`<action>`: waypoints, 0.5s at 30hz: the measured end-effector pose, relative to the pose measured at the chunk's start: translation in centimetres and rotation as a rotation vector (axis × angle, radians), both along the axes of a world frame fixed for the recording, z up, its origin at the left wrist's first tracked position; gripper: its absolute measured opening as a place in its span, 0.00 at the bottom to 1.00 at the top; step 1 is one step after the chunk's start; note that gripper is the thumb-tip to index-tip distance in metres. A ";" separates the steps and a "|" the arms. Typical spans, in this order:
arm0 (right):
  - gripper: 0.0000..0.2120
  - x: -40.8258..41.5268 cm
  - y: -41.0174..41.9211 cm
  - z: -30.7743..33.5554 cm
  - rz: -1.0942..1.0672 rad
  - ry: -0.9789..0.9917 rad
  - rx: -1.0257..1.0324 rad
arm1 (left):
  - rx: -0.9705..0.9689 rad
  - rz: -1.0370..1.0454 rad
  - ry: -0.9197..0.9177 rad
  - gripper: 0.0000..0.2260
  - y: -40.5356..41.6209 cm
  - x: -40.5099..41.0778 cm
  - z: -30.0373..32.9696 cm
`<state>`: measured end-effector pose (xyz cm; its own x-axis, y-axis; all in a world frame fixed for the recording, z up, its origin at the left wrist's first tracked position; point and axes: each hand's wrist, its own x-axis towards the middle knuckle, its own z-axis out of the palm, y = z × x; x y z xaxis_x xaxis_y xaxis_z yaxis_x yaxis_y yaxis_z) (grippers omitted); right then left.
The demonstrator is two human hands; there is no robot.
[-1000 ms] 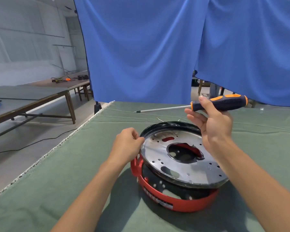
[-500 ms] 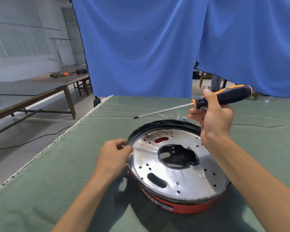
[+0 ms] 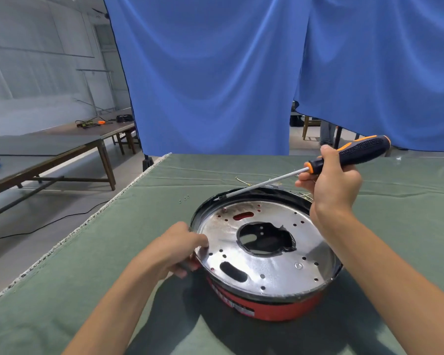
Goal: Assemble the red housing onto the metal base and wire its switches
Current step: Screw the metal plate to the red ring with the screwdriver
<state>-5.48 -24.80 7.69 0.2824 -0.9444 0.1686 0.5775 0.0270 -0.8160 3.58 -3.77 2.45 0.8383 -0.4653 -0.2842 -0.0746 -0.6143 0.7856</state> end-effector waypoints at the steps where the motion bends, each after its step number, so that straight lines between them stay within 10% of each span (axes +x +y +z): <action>1: 0.08 -0.1 0.0 0.1 0.000 0.002 -0.003 | 0.010 -0.020 0.003 0.06 -0.2 0.5 0.2; 15: 0.08 0.2 0.5 1.2 0.051 0.109 -0.153 | 0.109 -0.469 0.122 0.02 -4.1 8.4 2.9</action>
<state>-5.23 -24.30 8.92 0.3536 -0.8942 0.2747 0.4864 -0.0751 -0.8705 12.02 -7.82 5.38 0.5035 -0.7464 -0.4352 -0.2740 -0.6156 0.7389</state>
